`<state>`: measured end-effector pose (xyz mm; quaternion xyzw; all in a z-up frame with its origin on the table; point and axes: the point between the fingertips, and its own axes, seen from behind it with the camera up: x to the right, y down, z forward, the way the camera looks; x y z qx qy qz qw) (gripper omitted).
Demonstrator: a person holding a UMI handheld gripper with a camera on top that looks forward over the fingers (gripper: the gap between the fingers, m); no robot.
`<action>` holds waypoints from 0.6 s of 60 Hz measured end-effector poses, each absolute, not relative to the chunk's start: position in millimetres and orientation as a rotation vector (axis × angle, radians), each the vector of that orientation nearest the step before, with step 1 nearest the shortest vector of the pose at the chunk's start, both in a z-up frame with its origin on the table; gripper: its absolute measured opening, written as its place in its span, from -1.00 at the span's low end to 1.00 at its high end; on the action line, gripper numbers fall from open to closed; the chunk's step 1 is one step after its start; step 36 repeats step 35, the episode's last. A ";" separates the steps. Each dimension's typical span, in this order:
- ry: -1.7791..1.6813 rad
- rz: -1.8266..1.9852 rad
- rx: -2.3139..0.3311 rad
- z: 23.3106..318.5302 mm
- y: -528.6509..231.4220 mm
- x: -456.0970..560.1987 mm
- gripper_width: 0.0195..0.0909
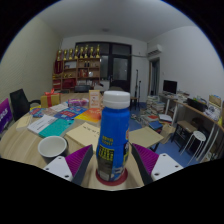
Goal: Pour water
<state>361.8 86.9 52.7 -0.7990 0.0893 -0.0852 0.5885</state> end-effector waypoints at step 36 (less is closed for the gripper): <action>0.265 -0.254 -1.940 222.4 -168.2 182.3 0.81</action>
